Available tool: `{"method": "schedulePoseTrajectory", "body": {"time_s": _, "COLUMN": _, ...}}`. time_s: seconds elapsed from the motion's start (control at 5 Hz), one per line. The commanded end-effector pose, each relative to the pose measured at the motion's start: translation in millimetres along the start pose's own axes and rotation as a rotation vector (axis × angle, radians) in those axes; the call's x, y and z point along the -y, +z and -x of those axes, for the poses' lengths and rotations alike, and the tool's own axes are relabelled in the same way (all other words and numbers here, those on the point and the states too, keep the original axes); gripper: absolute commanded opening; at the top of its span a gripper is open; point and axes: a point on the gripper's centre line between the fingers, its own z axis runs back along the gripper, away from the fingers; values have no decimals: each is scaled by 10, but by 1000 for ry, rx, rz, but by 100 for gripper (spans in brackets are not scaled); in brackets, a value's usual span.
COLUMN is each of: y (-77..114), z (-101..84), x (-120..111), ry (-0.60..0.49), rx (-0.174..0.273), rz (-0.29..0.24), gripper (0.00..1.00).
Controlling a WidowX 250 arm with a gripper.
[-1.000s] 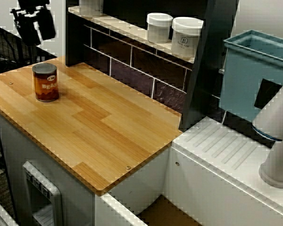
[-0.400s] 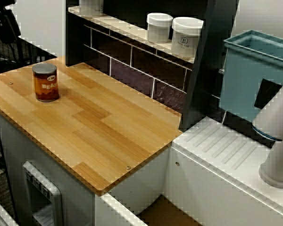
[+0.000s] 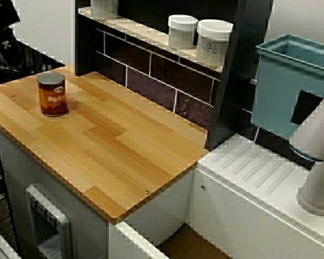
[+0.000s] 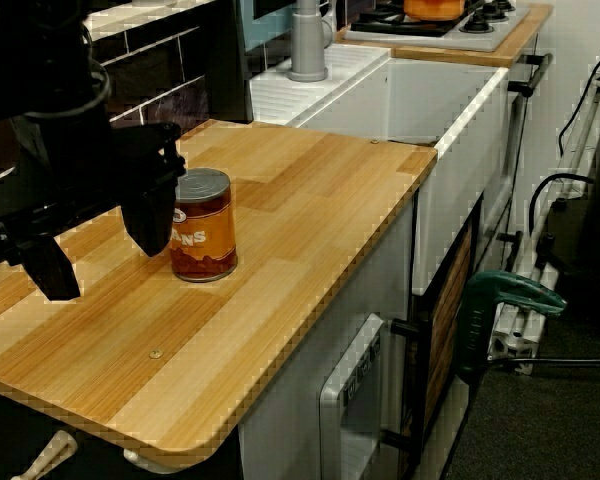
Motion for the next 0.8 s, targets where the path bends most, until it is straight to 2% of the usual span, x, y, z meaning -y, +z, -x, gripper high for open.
{"method": "schedulePoseTrajectory", "body": {"time_s": 0.0, "y": -56, "z": -166, "x": 198, "ry": -15, "rx": 3, "rz": -212, "gripper": 100}}
{"method": "schedulePoseTrajectory", "body": {"time_s": 0.2, "y": -193, "z": -175, "x": 205, "ry": -38, "rx": -15, "rz": -237, "gripper": 100}}
{"method": "schedulePoseTrajectory", "body": {"time_s": 0.6, "y": -271, "z": -164, "x": 319, "ry": -56, "rx": -20, "rz": -251, "gripper": 100}}
